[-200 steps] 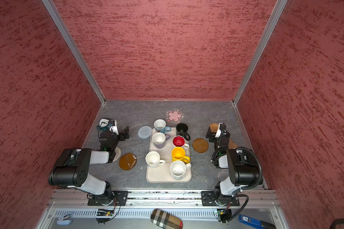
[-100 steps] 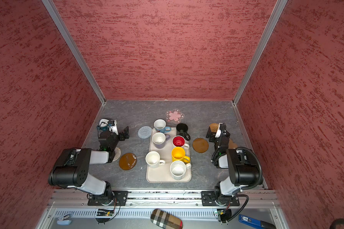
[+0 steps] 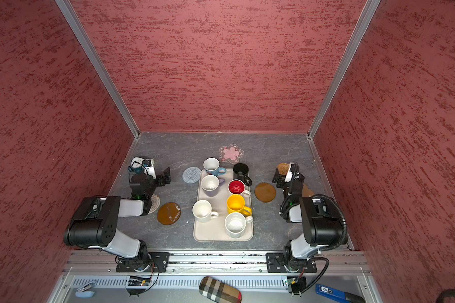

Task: Place cups on coasters
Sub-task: Move the coaster to the top-center of the table.

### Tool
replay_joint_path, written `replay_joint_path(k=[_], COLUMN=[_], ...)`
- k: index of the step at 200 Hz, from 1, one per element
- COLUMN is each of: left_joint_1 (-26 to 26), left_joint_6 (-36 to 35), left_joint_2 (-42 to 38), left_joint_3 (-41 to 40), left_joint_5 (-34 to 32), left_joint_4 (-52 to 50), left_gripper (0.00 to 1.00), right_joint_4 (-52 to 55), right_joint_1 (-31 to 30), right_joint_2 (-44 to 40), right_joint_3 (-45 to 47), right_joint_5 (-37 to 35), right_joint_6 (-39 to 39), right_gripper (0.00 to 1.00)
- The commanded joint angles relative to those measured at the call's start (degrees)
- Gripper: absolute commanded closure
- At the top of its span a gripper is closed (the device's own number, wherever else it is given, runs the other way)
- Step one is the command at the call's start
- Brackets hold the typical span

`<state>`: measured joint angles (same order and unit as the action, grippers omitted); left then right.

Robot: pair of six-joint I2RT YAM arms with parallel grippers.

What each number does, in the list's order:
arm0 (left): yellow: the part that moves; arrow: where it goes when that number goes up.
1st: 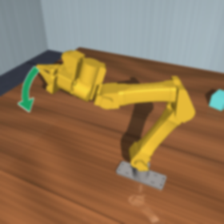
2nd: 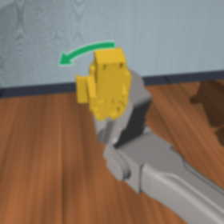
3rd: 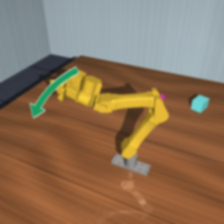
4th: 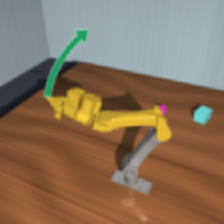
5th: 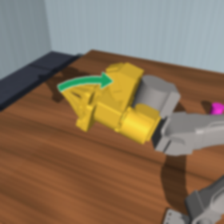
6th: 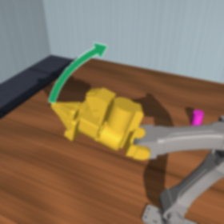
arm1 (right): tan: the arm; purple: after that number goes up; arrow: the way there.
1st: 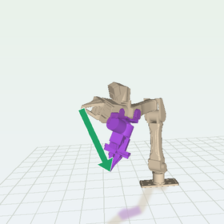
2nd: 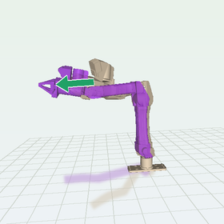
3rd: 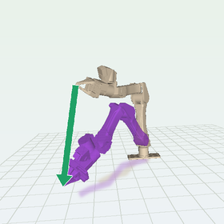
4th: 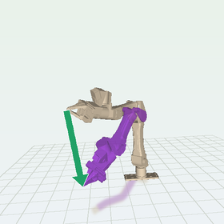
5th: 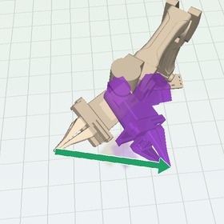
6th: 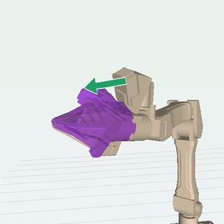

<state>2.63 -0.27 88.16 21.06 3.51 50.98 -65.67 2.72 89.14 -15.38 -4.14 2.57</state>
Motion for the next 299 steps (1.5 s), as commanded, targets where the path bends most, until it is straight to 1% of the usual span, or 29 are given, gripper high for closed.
replay_joint_path(k=[1,15,24,40,60,73,77,106,117,135,148,165,176,190,207,218,226,246,273,288,299], left_joint_1=[0.7,1.0,1.5,1.6,1.6,1.6,1.6,1.4,0.7,-2.1,-4.7,-8.1,-9.5,-10.0,-10.4,-11.6,-12.6,-14.6,-17.3,-18.1,-18.4], left_joint_6=[0.8,1.6,2.6,2.1,2.2,2.2,2.3,4.4,5.1,4.8,3.0,1.2,1.4,4.4,8.5,10.1,11.5,13.8,15.8,16.7,17.1], left_joint_2=[-0.3,-1.0,-2.6,-5.1,-8.8,-11.4,-12.2,-18.4,-20.7,-24.0,-26.3,-28.7,-29.0,-28.4,-27.3,-26.9,-26.1,-24.1,-22.7,-21.5,-20.7], left_joint_3=[0.6,0.9,1.8,4.1,7.4,9.6,10.2,15.1,17.0,21.2,23.8,26.2,28.4,31.7,35.2,36.8,38.5,42.1,44.0,43.3,42.2], left_joint_5=[1.6,0.4,-0.1,0.5,0.2,-0.2,-0.2,1.0,0.3,-0.9,-1.0,-1.8,-2.4,-3.1,-0.5,0.3,0.4,0.9,0.5,0.6,0.6], left_joint_4=[0.2,-0.6,-3.9,-9.9,-18.3,-23.0,-25.8,-36.3,-40.4,-49.3,-55.2,-60.8,-65.3,-71.5,-79.1,-83.5,-87.1,-95.5,-101.5,-102.7,-102.6], left_gripper=[0.0,0.01,0.01,0.01,0.01,0.01,0.01,0.01,0.01,0.0,0.0,0.0,0.0,0.0,0.0,0.05,0.07,0.09,0.12,0.17,0.17], right_joint_4=[-0.2,-1.3,-3.2,-5.8,-2.0,0.5,1.4,12.4,17.9,26.3,32.6,44.6,52.6,60.6,66.9,70.2,72.6,79.6,87.4,90.1,91.5], right_joint_1=[0.1,0.1,0.1,0.1,0.0,0.0,0.0,0.0,-0.1,-0.2,-0.4,-0.5,-0.7,-0.9,-1.2,-1.3,-1.5,-2.0,-2.6,-2.7,-2.7], right_joint_2=[-0.3,-0.5,-0.5,-2.1,-5.6,-9.3,-10.1,-16.4,-18.6,-22.6,-24.9,-26.3,-26.3,-27.2,-29.9,-32.0,-33.2,-35.0,-37.3,-39.0,-40.1], right_joint_3=[-0.9,-0.4,0.6,2.6,2.8,2.5,2.4,0.1,-1.8,-5.6,-8.6,-15.2,-19.5,-23.0,-24.4,-24.6,-24.9,-27.0,-30.0,-29.9,-29.5], right_joint_5=[-0.2,-1.2,-2.3,-2.4,-5.1,-6.6,-6.8,-10.1,-10.9,-8.3,-8.3,-7.8,-6.4,-4.2,-2.2,-1.1,0.1,1.9,5.1,7.2,8.5], right_joint_6=[-0.6,-0.2,0.2,0.2,0.9,1.4,1.5,3.9,5.9,7.8,9.5,12.7,14.6,16.5,18.5,20.0,20.9,22.0,21.1,20.6,20.2], right_gripper=[0.01,0.01,0.01,0.01,0.01,0.01,0.01,0.01,0.01,0.01,0.01,0.01,0.01,0.01,0.01,0.01,0.03,0.06,0.06,0.07,0.07])
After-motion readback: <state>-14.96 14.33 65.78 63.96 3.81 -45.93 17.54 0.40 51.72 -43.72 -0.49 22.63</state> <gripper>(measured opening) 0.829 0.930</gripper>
